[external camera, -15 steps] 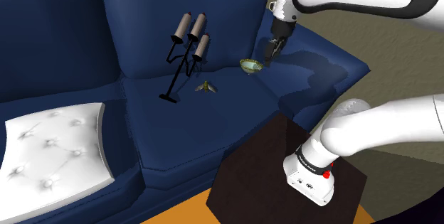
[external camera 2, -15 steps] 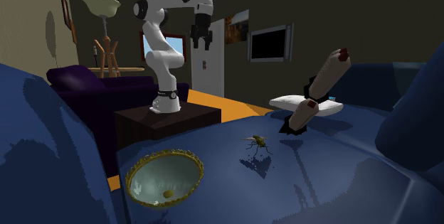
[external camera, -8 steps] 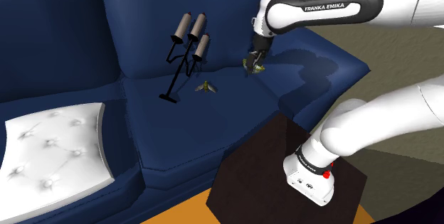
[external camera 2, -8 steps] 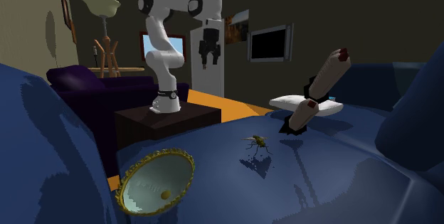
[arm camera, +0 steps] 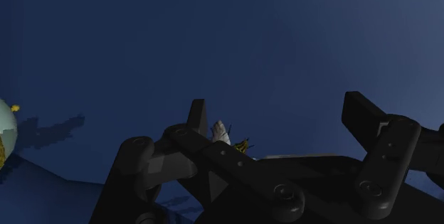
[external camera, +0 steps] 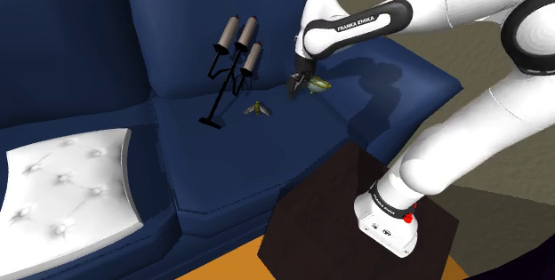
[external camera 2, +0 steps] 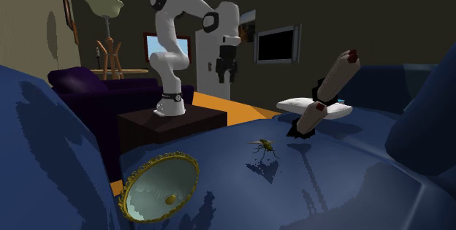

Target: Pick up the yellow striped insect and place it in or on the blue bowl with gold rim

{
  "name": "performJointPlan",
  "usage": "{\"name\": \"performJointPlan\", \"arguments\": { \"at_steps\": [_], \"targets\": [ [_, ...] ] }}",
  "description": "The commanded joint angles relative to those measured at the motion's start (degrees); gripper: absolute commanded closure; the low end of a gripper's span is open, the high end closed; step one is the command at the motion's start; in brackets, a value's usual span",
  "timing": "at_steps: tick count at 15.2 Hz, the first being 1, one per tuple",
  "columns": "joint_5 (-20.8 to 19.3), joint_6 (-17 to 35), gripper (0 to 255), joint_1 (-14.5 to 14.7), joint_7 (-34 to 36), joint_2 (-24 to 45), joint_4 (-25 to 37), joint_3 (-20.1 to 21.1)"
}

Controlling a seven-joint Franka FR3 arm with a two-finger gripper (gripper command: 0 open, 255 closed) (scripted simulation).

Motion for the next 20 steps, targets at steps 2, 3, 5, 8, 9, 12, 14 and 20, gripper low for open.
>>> {"name": "performJointPlan", "arguments": {
  "at_steps": [2, 3, 5, 8, 9, 12, 14, 20],
  "targets": [
    [-0.1, 4.9, 0, 0.0, 0.5, 6.2, 2.0, 0.1],
    [-0.1, 6.3, 0, 0.0, 0.6, 8.4, 3.0, 0.0],
    [-0.1, 8.8, 0, -0.1, 0.8, 12.9, 5.2, 0.0],
    [-0.2, 12.1, 0, -0.1, 1.1, 19.6, 9.1, -0.1],
    [-0.2, 13.1, 0, -0.1, 1.2, 21.8, 10.6, -0.1],
    [-0.1, 15.5, 0, -0.2, 1.4, 28.5, 15.5, -0.2],
    [-0.1, 16.7, 0, -0.2, 1.5, 32.9, 19.1, -0.2],
    [0.2, 18.4, 0, -0.4, 1.7, 46.4, 31.9, -0.3]
  ]
}}
